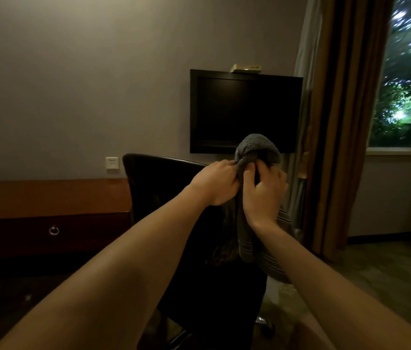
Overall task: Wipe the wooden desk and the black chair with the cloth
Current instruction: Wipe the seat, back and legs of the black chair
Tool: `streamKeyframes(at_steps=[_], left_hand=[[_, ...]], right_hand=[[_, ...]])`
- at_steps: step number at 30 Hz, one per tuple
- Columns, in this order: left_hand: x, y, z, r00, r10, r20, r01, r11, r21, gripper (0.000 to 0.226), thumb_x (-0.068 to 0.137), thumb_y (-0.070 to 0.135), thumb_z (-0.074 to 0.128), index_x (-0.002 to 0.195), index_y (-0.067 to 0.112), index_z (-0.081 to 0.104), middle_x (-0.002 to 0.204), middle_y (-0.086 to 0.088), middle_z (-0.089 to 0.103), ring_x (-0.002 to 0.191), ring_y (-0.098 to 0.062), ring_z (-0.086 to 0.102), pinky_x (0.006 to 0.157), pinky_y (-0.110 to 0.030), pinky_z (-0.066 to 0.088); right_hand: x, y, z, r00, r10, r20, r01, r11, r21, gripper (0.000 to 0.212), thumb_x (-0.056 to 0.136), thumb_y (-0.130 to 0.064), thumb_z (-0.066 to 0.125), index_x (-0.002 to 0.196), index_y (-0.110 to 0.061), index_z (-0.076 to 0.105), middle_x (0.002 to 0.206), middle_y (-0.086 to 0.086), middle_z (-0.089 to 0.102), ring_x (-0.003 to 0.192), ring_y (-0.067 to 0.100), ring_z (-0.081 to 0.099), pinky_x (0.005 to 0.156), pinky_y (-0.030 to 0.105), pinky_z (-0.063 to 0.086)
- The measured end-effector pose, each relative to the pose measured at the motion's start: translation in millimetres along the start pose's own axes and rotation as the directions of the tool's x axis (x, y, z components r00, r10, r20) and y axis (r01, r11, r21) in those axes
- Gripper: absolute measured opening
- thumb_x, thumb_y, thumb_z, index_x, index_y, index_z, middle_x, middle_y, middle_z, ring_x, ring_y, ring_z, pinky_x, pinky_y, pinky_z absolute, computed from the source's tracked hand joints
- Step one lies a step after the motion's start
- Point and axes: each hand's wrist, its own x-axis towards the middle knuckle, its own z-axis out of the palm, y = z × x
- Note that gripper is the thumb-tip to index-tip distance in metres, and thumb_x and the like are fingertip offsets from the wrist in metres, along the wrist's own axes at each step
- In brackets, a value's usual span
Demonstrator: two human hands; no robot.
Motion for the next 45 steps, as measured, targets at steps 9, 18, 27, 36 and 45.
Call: streamKeyframes(at_steps=[9,18,27,36,45], left_hand=[[-1.9,-49.9,1.6,0.976,-0.101,-0.192,0.145,0.962,0.233,0.047,0.104,0.047,0.024,0.117,0.022,0.062,0.118,0.001,0.067,0.113,-0.018,0.06,0.106,-0.04,0.033],[4.2,-55.4,1.6,0.979,-0.196,-0.051,0.203,0.962,0.182,0.042,0.104,0.043,0.028,0.135,0.024,0.05,0.137,-0.004,0.053,0.127,-0.026,0.044,0.109,-0.048,0.029],[21.0,-69.8,3.0,0.961,0.139,-0.239,-0.112,0.986,0.121,0.045,0.092,0.041,0.034,0.09,0.012,0.068,0.096,-0.006,0.072,0.089,-0.029,0.065,0.074,-0.033,0.041],[67.1,-51.8,23.5,0.949,0.218,-0.228,-0.174,0.965,0.195,0.037,0.095,0.04,0.028,0.07,0.022,0.049,0.073,0.002,0.062,0.063,-0.023,0.057,0.058,-0.032,0.034],[78.2,-18.3,27.6,0.969,0.158,-0.191,-0.13,0.98,0.15,0.036,0.09,0.031,0.036,0.067,0.016,0.06,0.071,-0.006,0.065,0.065,-0.029,0.06,0.059,-0.034,0.039]], right_hand=[[11.4,20.9,5.4,0.983,-0.181,0.011,0.171,0.901,-0.399,0.03,0.104,-0.036,0.04,0.119,-0.019,0.061,0.119,0.008,0.058,0.116,0.03,0.049,0.106,0.048,0.031],[9.4,7.8,37.8,0.917,-0.398,0.035,0.347,0.75,-0.563,0.028,0.104,-0.033,0.044,0.122,-0.017,0.058,0.123,0.013,0.057,0.119,0.033,0.05,0.107,0.049,0.031],[18.0,27.3,35.1,0.875,-0.469,-0.12,0.345,0.777,-0.526,0.026,0.101,-0.031,0.05,0.11,-0.012,0.065,0.113,0.018,0.061,0.106,0.038,0.056,0.098,0.05,0.036],[47.7,60.1,32.6,0.926,-0.361,-0.11,0.261,0.822,-0.506,0.024,0.095,-0.028,0.05,0.103,-0.009,0.06,0.106,0.017,0.057,0.101,0.035,0.05,0.094,0.05,0.034],[62.7,61.9,15.9,0.975,-0.221,-0.007,0.196,0.878,-0.436,0.019,0.091,-0.028,0.045,0.101,-0.012,0.048,0.096,0.017,0.053,0.091,0.03,0.042,0.086,0.046,0.032]])
